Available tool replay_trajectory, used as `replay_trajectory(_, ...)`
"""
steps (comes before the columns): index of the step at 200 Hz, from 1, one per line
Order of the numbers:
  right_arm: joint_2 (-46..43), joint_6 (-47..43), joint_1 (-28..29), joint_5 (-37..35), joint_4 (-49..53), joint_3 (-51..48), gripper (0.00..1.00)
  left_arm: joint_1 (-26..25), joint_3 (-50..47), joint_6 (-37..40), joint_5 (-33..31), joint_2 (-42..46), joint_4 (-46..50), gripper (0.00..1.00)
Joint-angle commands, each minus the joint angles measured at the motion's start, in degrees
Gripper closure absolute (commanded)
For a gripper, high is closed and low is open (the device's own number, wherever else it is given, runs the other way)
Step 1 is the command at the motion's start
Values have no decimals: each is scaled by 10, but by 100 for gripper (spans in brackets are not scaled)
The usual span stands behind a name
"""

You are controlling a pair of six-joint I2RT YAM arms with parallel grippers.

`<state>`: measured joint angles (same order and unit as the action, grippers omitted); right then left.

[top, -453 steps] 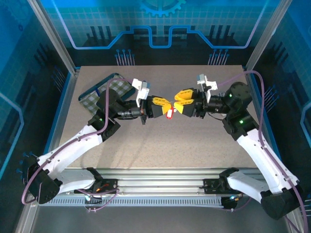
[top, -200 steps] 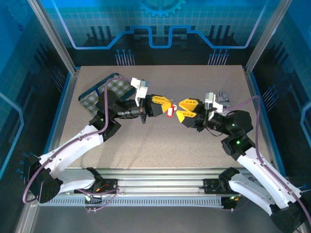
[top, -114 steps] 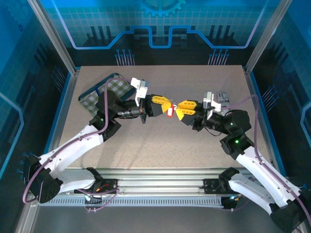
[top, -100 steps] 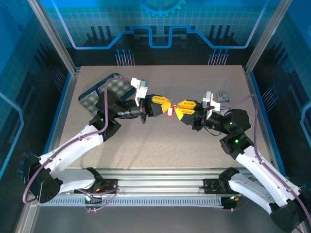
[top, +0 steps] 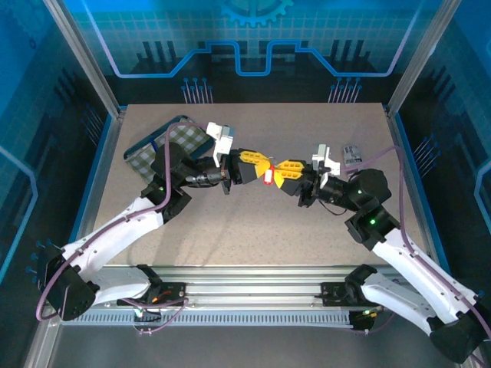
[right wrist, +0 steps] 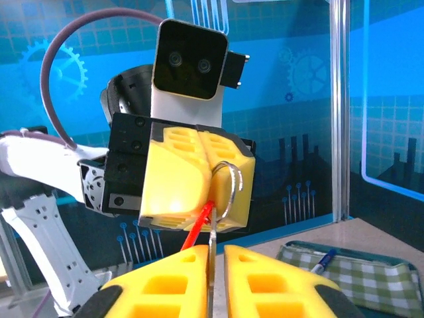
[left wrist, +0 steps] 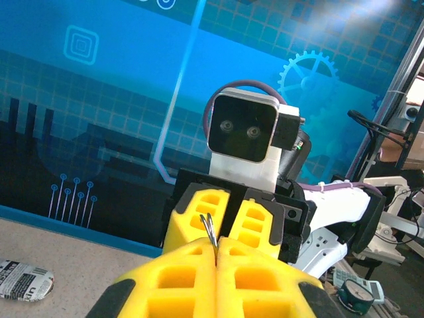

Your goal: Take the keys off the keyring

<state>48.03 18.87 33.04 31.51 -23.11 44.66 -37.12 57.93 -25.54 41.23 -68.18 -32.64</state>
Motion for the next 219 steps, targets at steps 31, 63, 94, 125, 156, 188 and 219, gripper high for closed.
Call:
replay_trajectory(31, -13, -71, 28, -92, 69, 37, 100, 3, -1, 2, 1, 2, -13, 100)
replay_trajectory(63, -42, -147, 72, -214, 114, 35, 100, 3, 2, 13, -6, 5, 7, 100)
replay_trajectory(94, -56, -204, 119, -307, 116, 31, 100, 3, 3, 19, -8, 4, 18, 100)
replay_trajectory(125, -58, -270, 182, -393, 100, 26, 100, 3, 1, 21, -9, 5, 20, 100)
replay_trajectory(156, -56, -291, 200, -346, 124, 35, 82, 3, -1, 23, -12, 8, 16, 100)
replay_trajectory(188, -83, -274, 196, -303, 123, 12, 63, 9, -1, 20, -5, 8, 8, 100)
replay_trajectory(219, -116, -227, 145, -238, 159, 3, 59, 15, 1, 8, 10, 3, -2, 100)
